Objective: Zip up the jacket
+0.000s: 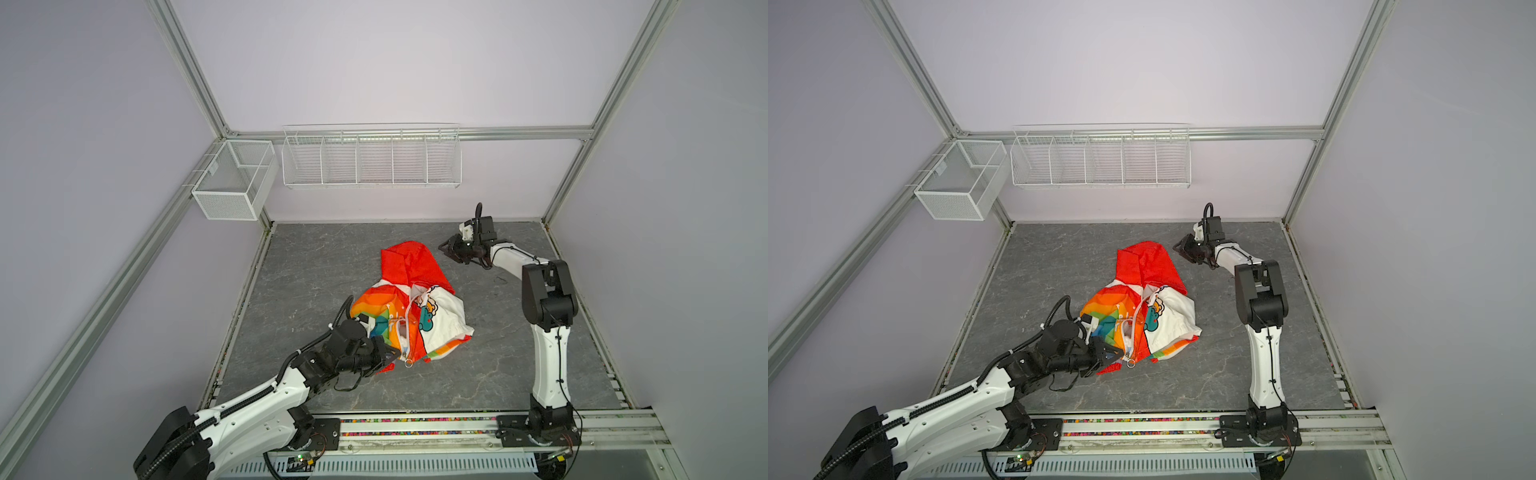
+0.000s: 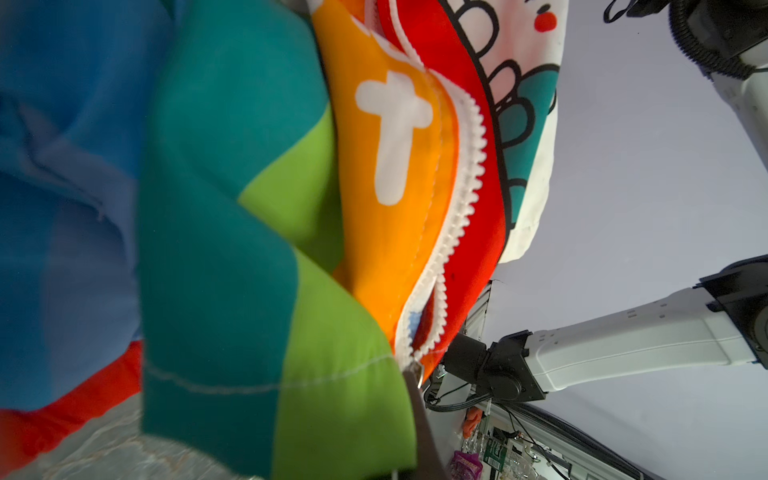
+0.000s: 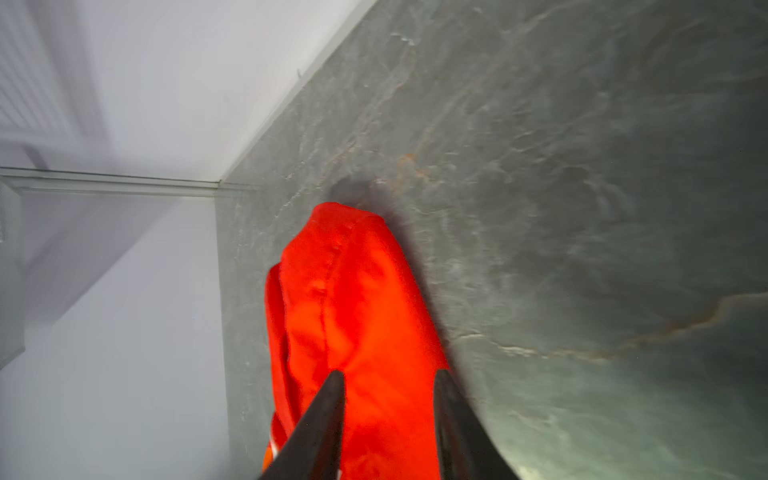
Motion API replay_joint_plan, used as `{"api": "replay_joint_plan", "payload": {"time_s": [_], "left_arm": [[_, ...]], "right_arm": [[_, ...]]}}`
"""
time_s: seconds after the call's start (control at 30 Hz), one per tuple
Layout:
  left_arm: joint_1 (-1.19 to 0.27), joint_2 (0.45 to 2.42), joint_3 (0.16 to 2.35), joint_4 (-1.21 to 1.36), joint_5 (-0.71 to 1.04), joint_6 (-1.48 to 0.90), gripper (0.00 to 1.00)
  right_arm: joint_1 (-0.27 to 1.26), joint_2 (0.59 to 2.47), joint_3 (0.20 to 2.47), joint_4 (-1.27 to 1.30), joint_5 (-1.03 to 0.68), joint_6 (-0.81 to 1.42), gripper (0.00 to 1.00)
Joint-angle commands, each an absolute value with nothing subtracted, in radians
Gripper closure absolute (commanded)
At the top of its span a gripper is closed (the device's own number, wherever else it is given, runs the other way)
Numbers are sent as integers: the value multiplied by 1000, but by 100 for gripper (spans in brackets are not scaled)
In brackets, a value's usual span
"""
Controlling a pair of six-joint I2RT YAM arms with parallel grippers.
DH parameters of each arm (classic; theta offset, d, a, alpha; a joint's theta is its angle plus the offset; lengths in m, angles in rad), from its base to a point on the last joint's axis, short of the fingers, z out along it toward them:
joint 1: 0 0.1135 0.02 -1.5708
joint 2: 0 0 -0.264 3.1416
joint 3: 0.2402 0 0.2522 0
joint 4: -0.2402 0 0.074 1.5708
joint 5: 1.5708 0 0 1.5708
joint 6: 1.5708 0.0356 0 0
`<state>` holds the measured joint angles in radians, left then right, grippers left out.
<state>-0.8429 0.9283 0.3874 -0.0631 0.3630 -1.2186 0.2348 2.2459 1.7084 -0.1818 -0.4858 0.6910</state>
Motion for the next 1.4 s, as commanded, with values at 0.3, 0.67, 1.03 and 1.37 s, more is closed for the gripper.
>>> {"api": "replay_joint_plan", "payload": {"time_s": [0.3,0.67,1.03,1.37], "left_arm": [[-847,868,390,-48,350,-1220,100],[-847,844,371,-37,350,-1228,100],[-846,836,360,-28,342,-1234,100],[-847,897,400,-68,297,-1160,100]], "right_arm": [[521,2249,1875,-559,-182,433,26],[567,2368,1961,-585,-125,453,26],[545,2432,1992,-522,-150,538,74],[390,2275,1802,-376,-194,582,93]]}}
